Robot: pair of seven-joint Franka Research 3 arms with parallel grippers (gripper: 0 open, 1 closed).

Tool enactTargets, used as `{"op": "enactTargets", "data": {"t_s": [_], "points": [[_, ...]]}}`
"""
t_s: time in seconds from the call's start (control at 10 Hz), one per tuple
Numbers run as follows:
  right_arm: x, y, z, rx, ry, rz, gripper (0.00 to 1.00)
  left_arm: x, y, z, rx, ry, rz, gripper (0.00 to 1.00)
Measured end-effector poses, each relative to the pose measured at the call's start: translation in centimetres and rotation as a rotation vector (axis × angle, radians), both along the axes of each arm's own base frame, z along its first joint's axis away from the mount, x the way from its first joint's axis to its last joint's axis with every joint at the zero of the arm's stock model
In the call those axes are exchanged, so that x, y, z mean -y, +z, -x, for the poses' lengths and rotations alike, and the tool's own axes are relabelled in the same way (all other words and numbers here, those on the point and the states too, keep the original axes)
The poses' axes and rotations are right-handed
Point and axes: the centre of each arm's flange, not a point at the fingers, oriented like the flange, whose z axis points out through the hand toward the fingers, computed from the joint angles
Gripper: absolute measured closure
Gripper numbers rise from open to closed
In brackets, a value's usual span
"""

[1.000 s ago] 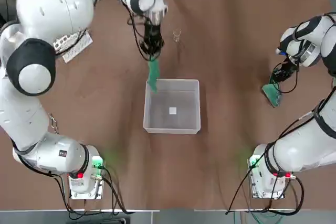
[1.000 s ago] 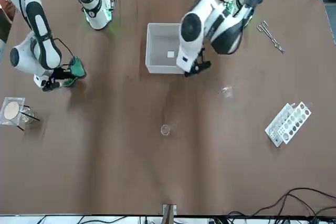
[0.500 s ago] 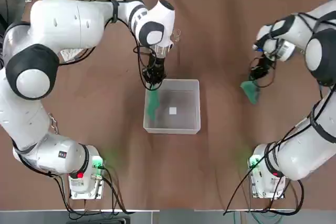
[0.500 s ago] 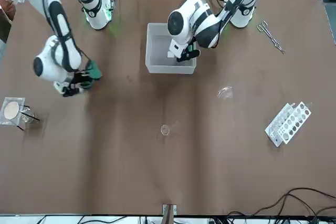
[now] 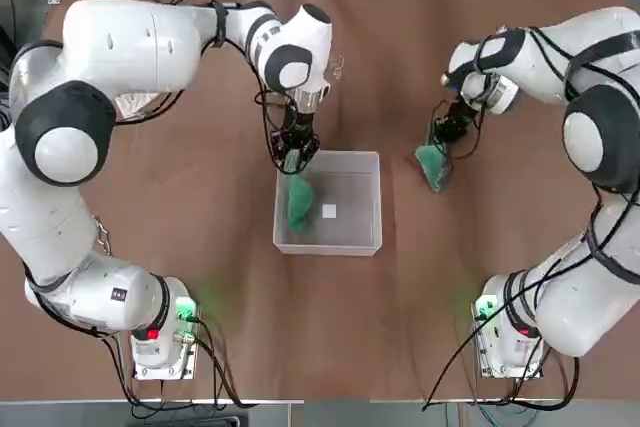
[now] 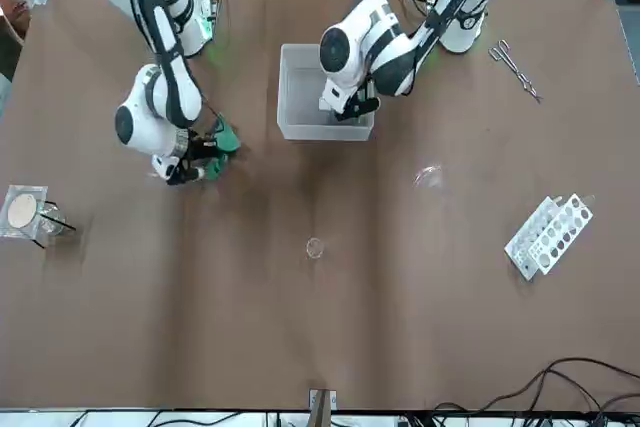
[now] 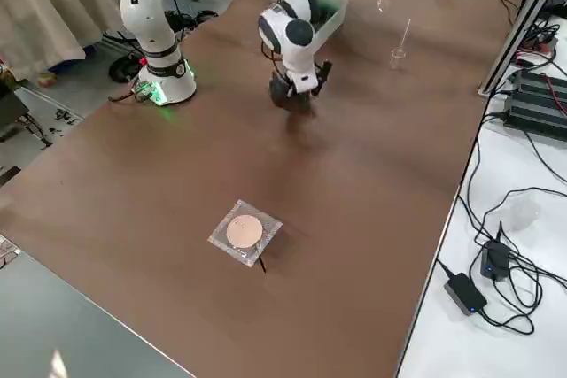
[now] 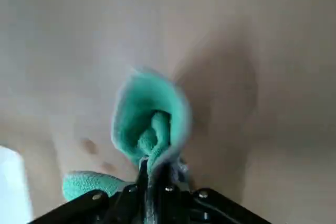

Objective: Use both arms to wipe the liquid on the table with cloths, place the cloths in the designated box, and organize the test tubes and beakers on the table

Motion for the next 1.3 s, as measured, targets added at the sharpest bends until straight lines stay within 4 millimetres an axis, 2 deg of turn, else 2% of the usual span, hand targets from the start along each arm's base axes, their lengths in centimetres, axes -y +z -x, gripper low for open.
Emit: {"op": "enactTargets", "data": {"t_s": [0.1,0.2,0.3,0.4,0.5,0.6,0.7,0.8,1.0,1.2,1.3], "points": [[-0.3,2.8,-0.9,0.045,-0.007,-0.04,0.91,-0.1,1.3,-1.7,0.021,0.018,0.027,0.25],[-0.6,5.4,-1.6,0.076,0.0,-0.072,0.91,-0.6,3.1,-4.2,0.055,0.041,0.065,0.1],[-1.2,8.1,-2.4,0.074,0.001,-0.082,0.91,-1.7,5.3,-7.6,0.104,0.06,0.109,0.0],[-2.6,11.6,-3.5,0.029,-0.013,-0.063,0.91,-3.2,7.3,-11.5,0.162,0.08,0.155,0.0],[-5.2,15.9,-4.5,-0.022,-0.034,-0.026,0.91,-4.6,8.4,-15.2,0.214,0.101,0.206,0.0],[-9.4,20.1,-4.6,-0.051,-0.057,0.012,0.91,-5.4,8.0,-18.3,0.256,0.122,0.253,0.0],[-14.4,22.6,-3.3,-0.066,-0.077,0.041,0.91,-5.7,6.8,-20.5,0.292,0.149,0.297,0.01],[-18.8,23.4,-1.3,-0.073,-0.078,0.08,0.91,-5.7,5.6,-22.1,0.331,0.173,0.345,0.01],[-26.5,22.8,4.2,-0.07,-0.083,0.181,0.91,-5.1,2.8,-23.7,0.373,0.207,0.424,0.01],[-31.6,21.0,9.1,-0.057,-0.108,0.257,0.91,-4.1,0.8,-24.6,0.409,0.23,0.494,0.01],[-33.6,19.1,11.6,-0.033,-0.123,0.313,0.91,-3.9,0.1,-24.9,0.425,0.241,0.52,0.01]]}}
